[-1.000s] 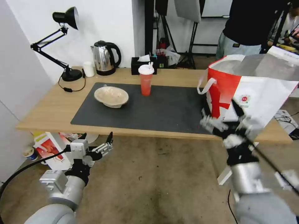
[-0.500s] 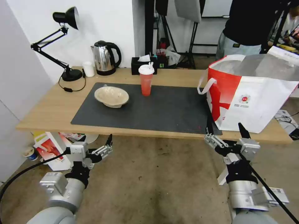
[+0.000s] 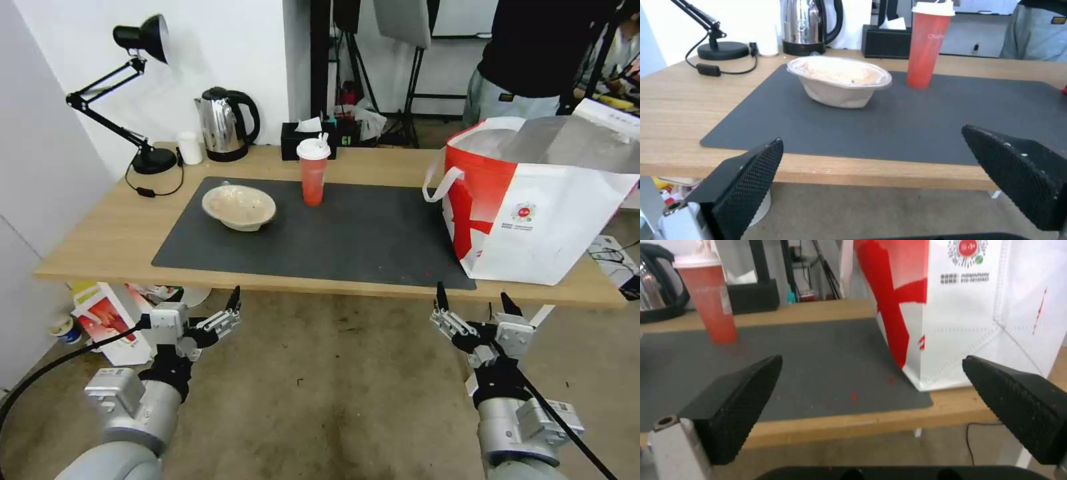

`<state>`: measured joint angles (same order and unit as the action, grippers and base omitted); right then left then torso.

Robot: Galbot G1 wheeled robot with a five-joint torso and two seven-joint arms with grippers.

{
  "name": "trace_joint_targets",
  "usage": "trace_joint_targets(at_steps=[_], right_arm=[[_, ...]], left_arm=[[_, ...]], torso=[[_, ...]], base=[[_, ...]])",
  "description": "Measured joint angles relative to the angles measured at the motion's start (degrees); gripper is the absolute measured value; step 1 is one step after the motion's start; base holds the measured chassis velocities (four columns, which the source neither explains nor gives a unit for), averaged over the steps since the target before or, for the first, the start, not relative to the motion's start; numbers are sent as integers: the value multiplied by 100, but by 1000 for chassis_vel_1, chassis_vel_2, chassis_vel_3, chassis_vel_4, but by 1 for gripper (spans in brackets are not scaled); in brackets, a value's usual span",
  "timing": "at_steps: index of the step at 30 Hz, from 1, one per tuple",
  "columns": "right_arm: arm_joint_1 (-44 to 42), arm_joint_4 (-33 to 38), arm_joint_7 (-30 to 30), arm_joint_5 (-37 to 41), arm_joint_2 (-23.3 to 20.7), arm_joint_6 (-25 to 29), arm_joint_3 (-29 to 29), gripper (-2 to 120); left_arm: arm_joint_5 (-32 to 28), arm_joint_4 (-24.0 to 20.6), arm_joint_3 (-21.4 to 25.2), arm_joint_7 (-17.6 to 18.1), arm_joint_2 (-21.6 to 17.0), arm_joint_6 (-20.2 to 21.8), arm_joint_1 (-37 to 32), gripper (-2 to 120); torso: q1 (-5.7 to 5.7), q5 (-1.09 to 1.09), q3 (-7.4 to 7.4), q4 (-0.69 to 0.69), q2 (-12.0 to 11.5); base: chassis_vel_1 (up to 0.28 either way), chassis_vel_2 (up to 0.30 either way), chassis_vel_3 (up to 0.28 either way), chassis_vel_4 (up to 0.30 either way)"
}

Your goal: Pick up the trash from the table and place it into the takeout bag.

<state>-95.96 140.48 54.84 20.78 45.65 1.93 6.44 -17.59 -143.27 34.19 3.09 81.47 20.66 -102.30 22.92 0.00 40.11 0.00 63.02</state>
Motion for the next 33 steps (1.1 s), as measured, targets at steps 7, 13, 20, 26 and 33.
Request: trace_joint_targets(at_steps=[7,13,20,26,33], right_arm=[[-101,1,30,56,-6,-62,-62,100],[-166,-4,45,47,51,-88,-103,100],[-169,-52,41,34,93,-86,-118,100],[-138,-77,33,34,112,-81,-120,100],[-136,-78,25,29,139,-71,-130,100]], left_arm=[[-2,0,-2,2,-11,0,4,100],[-2,2,-5,3,-18,0,3,100],[-2,15,-12,3,-23,0,12,100],[-2,18,-5,3,-34,2,16,100],[-2,18,-5,1,-33,5,14,100]], torso=[[0,0,0,0,0],[0,0,0,0,0],[0,0,0,0,0],[0,0,0,0,0],[0,0,0,0,0]], base=[[0,0,0,0],[0,0,0,0],[0,0,0,0],[0,0,0,0],[0,0,0,0]])
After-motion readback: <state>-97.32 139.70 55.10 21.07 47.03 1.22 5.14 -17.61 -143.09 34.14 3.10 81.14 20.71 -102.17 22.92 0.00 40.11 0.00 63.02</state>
